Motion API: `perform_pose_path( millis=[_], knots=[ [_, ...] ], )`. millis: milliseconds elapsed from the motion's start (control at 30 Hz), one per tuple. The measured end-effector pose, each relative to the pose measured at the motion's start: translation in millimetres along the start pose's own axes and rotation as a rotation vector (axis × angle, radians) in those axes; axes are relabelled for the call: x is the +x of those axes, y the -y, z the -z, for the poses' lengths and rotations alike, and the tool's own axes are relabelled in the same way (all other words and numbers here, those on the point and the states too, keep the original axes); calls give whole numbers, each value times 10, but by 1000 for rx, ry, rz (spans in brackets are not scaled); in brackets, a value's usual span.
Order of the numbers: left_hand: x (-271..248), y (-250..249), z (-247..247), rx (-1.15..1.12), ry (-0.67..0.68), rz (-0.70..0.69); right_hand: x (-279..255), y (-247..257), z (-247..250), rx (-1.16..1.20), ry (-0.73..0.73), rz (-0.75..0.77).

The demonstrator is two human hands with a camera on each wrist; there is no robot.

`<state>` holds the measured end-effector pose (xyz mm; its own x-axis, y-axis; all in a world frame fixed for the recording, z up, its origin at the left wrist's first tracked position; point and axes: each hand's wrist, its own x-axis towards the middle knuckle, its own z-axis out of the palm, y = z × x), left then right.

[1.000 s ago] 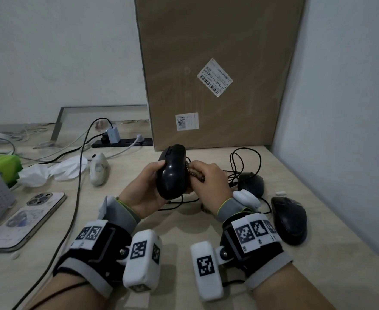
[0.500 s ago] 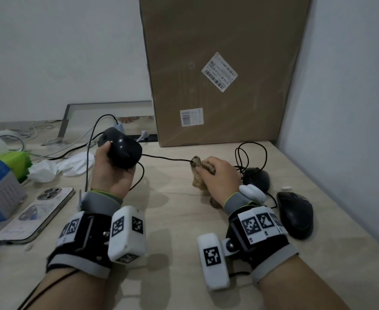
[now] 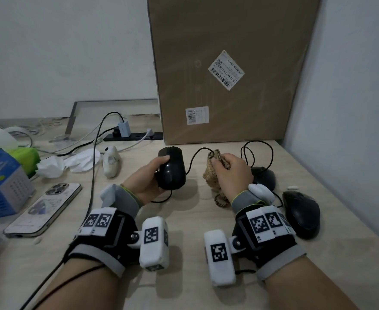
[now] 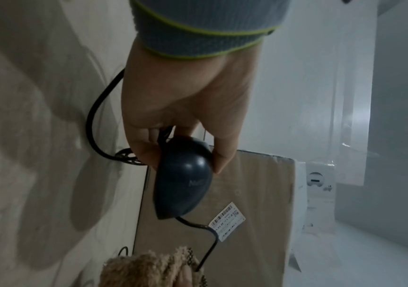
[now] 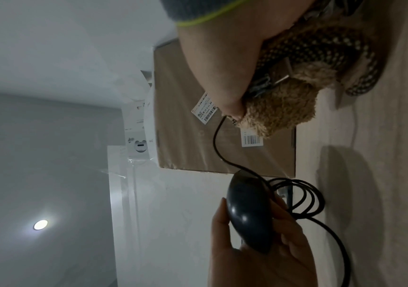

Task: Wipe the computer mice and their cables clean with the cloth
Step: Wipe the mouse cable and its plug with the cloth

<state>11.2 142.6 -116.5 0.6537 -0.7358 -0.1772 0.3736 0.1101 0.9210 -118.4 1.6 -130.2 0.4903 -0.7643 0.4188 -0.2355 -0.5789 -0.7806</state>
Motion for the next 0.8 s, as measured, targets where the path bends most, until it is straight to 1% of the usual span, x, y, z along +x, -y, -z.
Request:
perform_pose_path(
  millis=[100,200,300,367,433,500,533,600,667,733,800],
  knots=[
    [18,17,-24,161,-20,12,-4,7,16,-8,-8,5],
    [-9,42,-56,337,0,-14,-8,9,18,-19,-2,12],
    [7,72,-28,447,3,-44,-16,20,19,-17,7,12],
    [31,85,13,452,-16,-42,-18,29,18,-12,12,9],
    [53,107,55,394,-34,-17,-21,32,17,-9,13,6],
    [90,143,93,372,-79,-17,-21,26,17,-8,19,9],
    [108,152,115,448,-117,-46,-21,23,17,-7,22,9],
    [130,148,132,769,-215,-137,-21,19,14,-8,28,5],
    [136,128,137,1072,-348,-226,-20,18,5,-15,40,-4],
    [164,111,174,1234,-463,-247,-20,18,-2,-15,52,-12],
    [212,111,245,1339,-501,-213,-18,19,-4,-17,55,-21]
  ],
)
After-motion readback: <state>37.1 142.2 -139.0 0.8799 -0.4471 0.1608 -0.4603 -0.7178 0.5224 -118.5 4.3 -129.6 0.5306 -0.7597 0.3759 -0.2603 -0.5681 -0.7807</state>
